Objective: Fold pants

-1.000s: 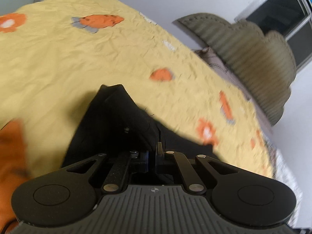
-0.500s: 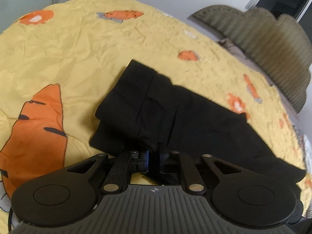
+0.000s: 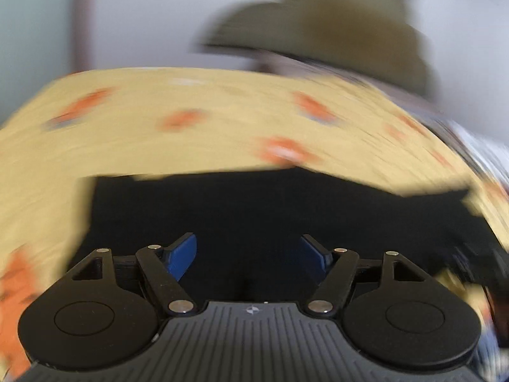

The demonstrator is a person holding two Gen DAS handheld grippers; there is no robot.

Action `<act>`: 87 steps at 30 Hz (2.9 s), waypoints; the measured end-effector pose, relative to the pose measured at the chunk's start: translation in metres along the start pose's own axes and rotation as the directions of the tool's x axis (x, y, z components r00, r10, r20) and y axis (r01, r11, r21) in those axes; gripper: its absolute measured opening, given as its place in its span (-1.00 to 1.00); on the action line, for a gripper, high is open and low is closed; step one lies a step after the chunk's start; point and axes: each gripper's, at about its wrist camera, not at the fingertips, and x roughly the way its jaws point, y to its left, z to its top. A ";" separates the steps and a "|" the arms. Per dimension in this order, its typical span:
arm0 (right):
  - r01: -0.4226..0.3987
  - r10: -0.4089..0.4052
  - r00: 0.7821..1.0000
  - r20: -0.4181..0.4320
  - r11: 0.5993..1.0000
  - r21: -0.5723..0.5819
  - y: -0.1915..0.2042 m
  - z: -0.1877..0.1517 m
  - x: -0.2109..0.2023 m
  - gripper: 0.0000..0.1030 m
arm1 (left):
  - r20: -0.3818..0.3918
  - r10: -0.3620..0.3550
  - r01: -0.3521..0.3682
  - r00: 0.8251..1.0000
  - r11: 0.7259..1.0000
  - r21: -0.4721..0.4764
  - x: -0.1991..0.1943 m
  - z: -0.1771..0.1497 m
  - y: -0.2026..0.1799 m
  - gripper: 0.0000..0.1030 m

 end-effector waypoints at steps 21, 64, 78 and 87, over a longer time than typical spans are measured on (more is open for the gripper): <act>-0.234 0.144 0.972 0.185 0.644 0.728 -0.094 -0.017 0.029 0.22 | -0.084 -0.131 0.155 0.988 0.856 0.493 0.081 -0.035 -0.105 -0.03; -0.044 -0.175 0.964 0.203 0.643 0.764 -0.265 0.073 -0.027 0.32 | 0.014 -0.112 0.094 0.994 0.891 0.445 0.115 -0.041 -0.171 0.09; 0.062 -0.276 0.938 0.209 0.728 0.683 -0.282 0.083 -0.019 0.34 | 0.091 -0.100 0.056 0.991 0.917 0.394 0.118 -0.050 -0.165 0.52; 0.027 -0.259 0.953 0.161 0.596 0.803 -0.309 0.064 0.016 0.20 | 0.080 -0.094 0.059 0.992 0.930 0.363 0.121 -0.048 -0.160 0.68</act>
